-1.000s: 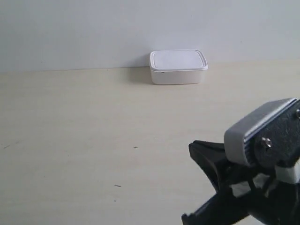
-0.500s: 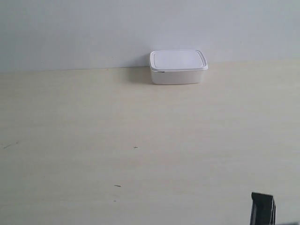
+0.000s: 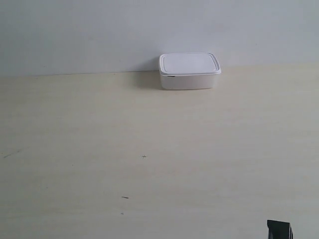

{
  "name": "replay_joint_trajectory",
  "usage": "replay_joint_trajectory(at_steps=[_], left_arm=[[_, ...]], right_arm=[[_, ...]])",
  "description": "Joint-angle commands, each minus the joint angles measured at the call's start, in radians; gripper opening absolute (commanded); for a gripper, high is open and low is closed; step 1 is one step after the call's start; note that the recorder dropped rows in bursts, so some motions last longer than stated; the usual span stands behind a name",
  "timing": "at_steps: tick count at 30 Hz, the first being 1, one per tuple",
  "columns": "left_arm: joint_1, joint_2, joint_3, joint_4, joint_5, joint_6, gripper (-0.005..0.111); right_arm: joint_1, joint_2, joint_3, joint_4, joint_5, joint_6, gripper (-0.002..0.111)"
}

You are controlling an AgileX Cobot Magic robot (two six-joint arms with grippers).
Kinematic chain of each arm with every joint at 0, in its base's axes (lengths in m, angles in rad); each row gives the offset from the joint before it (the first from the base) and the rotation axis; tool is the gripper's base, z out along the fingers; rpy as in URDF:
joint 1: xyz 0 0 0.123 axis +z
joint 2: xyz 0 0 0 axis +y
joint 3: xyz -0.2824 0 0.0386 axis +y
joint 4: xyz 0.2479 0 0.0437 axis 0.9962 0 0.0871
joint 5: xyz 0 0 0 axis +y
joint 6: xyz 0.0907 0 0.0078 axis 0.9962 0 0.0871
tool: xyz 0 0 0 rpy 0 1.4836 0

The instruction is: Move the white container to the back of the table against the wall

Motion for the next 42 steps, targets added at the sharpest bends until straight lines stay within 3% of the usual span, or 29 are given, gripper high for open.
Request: replay_joint_trajectory(at_steps=[1,14,20,29,42], left_arm=[[0.003,-0.005,0.004,0.004,-0.005,0.006,0.0],[0.003,-0.005,0.004,0.008,-0.005,0.006,0.0],[0.051,-0.005,0.004,0.011,-0.012,0.006,0.0],[0.154,-0.005,0.004,0.013,-0.012,0.006,0.0],[0.475,-0.005,0.004,0.013,-0.012,0.006,0.0]], right_arm=[[0.007,-0.003,0.002,-0.006,-0.001,0.008,0.0],[0.004,-0.108,0.002,-0.007,-0.017,0.006,0.0],[-0.1,-0.275,0.002,-0.007,-0.066,0.006,0.0],[-0.456,-0.49,0.002,-0.007,-0.075,0.006,0.0],[-0.991,-0.612,0.002,-0.007,-0.075,0.006,0.0]])
